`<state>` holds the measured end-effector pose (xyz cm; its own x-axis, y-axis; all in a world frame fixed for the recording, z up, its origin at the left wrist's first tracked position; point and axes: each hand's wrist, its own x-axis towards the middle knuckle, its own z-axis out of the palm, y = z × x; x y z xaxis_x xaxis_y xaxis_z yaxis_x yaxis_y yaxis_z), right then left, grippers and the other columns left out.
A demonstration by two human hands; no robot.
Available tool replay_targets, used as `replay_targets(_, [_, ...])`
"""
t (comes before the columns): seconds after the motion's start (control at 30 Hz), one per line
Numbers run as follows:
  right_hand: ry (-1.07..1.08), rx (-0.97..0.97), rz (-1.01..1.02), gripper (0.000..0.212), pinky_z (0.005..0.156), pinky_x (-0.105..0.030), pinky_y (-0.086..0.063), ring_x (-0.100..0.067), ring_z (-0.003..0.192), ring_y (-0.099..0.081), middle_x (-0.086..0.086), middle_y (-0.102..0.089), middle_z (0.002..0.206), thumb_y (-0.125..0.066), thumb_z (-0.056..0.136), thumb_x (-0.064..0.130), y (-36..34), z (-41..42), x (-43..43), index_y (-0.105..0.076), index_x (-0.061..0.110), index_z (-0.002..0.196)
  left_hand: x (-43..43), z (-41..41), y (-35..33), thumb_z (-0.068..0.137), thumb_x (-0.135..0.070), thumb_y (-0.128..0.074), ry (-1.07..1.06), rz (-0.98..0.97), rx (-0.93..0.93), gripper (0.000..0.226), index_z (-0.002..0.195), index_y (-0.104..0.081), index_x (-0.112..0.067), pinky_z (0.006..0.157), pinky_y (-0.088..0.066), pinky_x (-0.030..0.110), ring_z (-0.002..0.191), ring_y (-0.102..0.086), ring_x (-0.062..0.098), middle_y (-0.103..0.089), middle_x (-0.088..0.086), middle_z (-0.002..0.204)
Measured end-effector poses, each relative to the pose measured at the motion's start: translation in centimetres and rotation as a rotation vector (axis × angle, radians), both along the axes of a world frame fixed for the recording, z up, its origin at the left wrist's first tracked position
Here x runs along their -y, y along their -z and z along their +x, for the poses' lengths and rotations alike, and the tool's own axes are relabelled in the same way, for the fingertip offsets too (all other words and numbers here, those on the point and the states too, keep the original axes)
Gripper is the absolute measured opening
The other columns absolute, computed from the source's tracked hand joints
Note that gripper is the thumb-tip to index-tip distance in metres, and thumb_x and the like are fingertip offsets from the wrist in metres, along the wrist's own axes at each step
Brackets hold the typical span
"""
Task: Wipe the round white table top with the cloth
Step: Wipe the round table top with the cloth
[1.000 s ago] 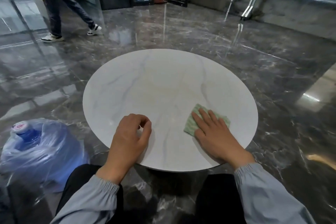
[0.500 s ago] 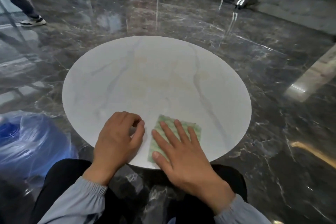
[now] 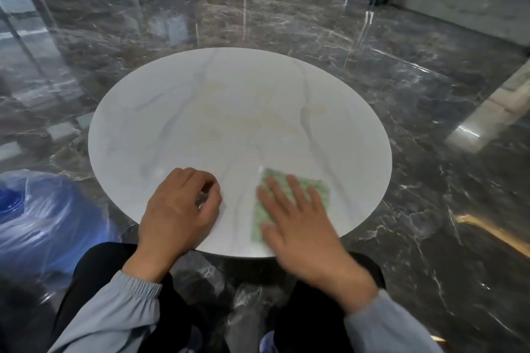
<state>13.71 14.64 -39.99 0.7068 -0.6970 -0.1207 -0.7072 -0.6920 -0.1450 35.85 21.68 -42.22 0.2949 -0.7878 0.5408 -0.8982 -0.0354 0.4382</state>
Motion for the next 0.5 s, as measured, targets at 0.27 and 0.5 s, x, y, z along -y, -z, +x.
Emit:
replay_targets(0.27, [-0.015, 0.023, 0.061, 0.073, 0.127, -0.036, 0.011, -0.003, 0.155, 0.019, 0.026, 0.009, 0.167, -0.012, 0.089, 0.059, -0.3, -4.6, 3.7, -0.006, 0.049, 0.162, -0.3, -0.1, -0.4, 0.097, -0.018, -0.068, 0.012, 0.045, -0.010, 0.006, 0.093, -0.066, -0.021, 0.072, -0.039, 0.027, 0.081, -0.048, 0.013, -0.058, -0.009, 0.085])
replay_targets(0.5, [0.002, -0.040, 0.020, 0.080, 0.125, -0.046, 0.015, -0.018, 0.156, 0.023, 0.018, 0.022, 0.165, -0.003, 0.086, 0.054, -0.2, -0.5, 3.5, 0.007, 0.040, 0.163, -0.1, -0.1, -0.2, 0.096, -0.018, -0.068, -0.015, 0.032, -0.028, 0.006, 0.092, -0.066, -0.021, 0.070, -0.040, 0.029, 0.081, -0.048, 0.014, -0.058, -0.008, 0.084])
